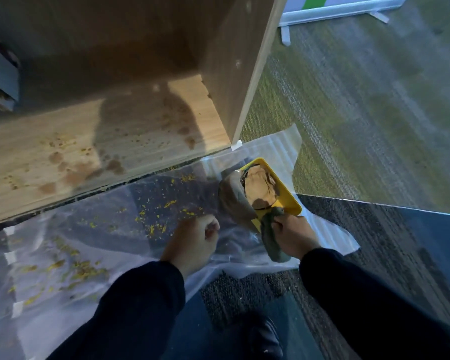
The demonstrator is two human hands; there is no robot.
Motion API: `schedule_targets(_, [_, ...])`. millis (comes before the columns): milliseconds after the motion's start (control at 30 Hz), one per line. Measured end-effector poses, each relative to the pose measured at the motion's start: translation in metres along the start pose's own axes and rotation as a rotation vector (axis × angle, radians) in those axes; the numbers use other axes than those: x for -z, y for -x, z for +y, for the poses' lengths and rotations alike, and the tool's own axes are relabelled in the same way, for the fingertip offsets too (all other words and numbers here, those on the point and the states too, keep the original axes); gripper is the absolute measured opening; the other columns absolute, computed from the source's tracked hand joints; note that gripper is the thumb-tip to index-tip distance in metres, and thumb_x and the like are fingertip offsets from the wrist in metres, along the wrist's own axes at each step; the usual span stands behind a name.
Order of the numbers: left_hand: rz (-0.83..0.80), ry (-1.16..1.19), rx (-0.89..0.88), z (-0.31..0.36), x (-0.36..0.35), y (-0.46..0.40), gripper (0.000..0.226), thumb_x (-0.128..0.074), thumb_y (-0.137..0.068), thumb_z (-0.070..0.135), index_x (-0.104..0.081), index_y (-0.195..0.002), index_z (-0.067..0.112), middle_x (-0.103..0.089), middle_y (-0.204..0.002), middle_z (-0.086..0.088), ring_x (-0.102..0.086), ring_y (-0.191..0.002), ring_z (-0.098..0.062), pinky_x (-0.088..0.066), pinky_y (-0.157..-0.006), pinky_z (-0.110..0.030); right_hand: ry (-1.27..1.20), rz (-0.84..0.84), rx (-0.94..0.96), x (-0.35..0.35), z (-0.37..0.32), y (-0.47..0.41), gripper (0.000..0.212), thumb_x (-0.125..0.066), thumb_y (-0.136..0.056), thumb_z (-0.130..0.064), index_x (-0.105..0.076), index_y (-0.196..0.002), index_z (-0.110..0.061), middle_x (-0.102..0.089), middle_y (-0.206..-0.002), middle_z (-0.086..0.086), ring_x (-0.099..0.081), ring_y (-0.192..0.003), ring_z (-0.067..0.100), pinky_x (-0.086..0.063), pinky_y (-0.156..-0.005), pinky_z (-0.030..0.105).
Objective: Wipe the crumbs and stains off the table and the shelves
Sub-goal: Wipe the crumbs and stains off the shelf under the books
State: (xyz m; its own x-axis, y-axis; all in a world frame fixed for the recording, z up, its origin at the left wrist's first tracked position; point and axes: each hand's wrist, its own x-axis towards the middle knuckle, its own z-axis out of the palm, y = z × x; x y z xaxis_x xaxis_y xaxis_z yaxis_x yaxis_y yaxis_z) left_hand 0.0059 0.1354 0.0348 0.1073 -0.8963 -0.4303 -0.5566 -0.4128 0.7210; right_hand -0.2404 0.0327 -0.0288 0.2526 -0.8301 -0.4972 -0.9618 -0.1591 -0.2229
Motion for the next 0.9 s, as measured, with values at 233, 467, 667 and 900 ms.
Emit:
schedule_targets(233, [0.017,-0.117,0.076,-0.031,-0.054,-0.066,0.053,-0.057,-0.093,0.034,-0.049,-0.145,0.026,-0.068,-0.121,-0.005,-0.063,-0.111,-0.026,-0.052,-0.090,-0.036,0.027,0.097,0.079,-0.024,0.007,-0.037,0.040,-0.048,-0.081,-0.050,-0.069,-0.110,-0.030,-0.069,-0.116,0.002,-0.061,-0.111,0.035,-0.053,-0.086,0.041])
schedule_targets(467, [0.092,0.365,0.254,-0.099,-0.087,-0.163,0.086,-0.063,-0.065,0.066,-0.037,-0.143,0.041,-0.058,-0.139,0.003,-0.066,-0.113,-0.027,-0.058,-0.091,-0.046,0.105,0.066,0.405,-0.004,-0.005,-0.075,0.024,-0.067,-0.079,-0.042,-0.066,-0.098,-0.027,-0.068,-0.101,-0.002,-0.063,-0.097,0.025,-0.054,-0.079,0.038])
schedule_targets(667, [-0.093,0.526,0.311,-0.085,-0.086,-0.158,0.029,-0.073,-0.081,0.043,-0.065,-0.093,0.018,-0.069,-0.079,-0.001,-0.060,-0.066,-0.019,-0.044,-0.062,-0.027,0.202,-0.162,0.300,0.022,-0.024,-0.103,0.011,-0.066,-0.073,-0.035,-0.062,-0.083,-0.033,-0.065,-0.077,-0.011,-0.064,-0.079,0.015,-0.056,-0.071,0.030])
schedule_targets(900, [-0.054,0.524,0.240,-0.054,-0.068,-0.146,0.027,-0.071,-0.092,0.017,-0.050,-0.075,0.022,-0.061,-0.082,-0.010,-0.060,-0.068,-0.020,-0.037,-0.048,-0.023,0.183,-0.233,0.278,0.043,-0.046,-0.102,0.025,-0.071,-0.087,-0.025,-0.069,-0.112,-0.020,-0.071,-0.108,-0.004,-0.064,-0.093,0.013,-0.053,-0.081,0.031])
